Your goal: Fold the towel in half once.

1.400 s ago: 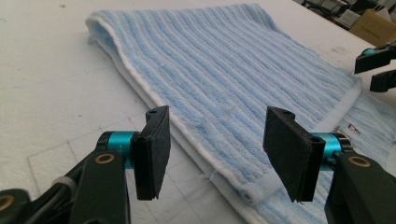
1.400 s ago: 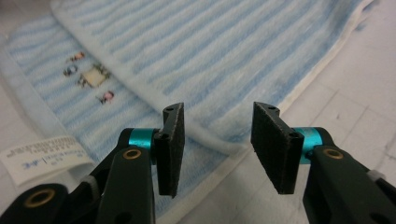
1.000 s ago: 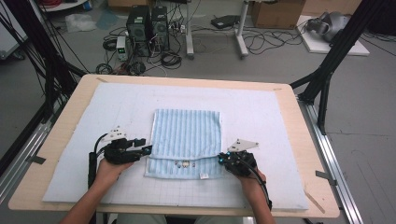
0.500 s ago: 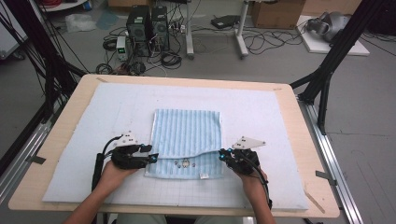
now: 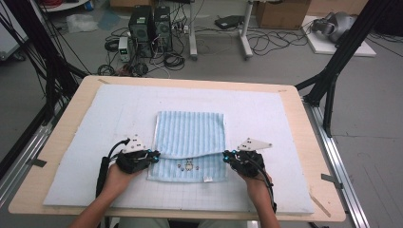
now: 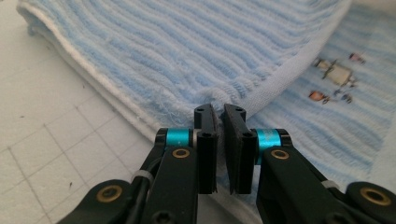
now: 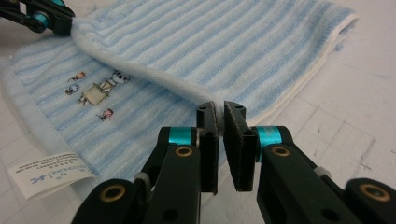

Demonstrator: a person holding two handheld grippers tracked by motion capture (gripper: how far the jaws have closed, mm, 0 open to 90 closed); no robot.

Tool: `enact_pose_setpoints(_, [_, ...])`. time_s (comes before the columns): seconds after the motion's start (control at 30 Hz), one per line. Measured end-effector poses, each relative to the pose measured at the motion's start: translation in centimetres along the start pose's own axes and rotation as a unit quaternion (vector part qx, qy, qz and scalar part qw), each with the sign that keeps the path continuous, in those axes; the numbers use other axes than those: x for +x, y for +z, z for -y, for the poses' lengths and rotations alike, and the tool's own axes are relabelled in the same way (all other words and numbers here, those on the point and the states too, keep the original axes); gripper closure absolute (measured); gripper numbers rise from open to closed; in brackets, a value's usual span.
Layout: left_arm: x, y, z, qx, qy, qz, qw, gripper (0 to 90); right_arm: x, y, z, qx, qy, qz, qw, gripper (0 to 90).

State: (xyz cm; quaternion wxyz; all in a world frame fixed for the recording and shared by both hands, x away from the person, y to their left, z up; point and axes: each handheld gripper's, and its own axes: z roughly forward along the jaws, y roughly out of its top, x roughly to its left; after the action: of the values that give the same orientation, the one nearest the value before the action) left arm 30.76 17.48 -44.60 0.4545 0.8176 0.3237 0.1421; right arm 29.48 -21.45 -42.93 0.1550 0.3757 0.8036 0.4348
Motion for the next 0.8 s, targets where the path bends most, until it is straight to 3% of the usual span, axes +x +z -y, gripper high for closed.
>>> enact_pose_setpoints(0.17, [0.0,-1.4,-0.2,-0.029,-0.014,0.023,0.9992,83.1,0.1,-0.4,0.0,-0.003,0.001,-0.002,1.0000,84.0])
enact_pose_setpoints(0.37, [-0.8,-2.9,0.1,-0.040,-0.008,0.041,0.9983,82.9,0.9,-1.5,0.0,-0.005,-0.008,-0.006,0.9999,84.0])
enact_pose_setpoints(0.53, [-1.4,-3.7,0.4,-0.040,-0.005,0.048,0.9980,82.8,1.8,-2.7,0.3,-0.002,-0.015,-0.012,0.9998,84.0])
enact_pose_setpoints(0.8, [-2.5,-4.2,1.4,-0.019,0.004,0.068,0.9975,82.7,3.2,-3.9,1.4,0.019,-0.034,-0.017,0.9991,84.0])
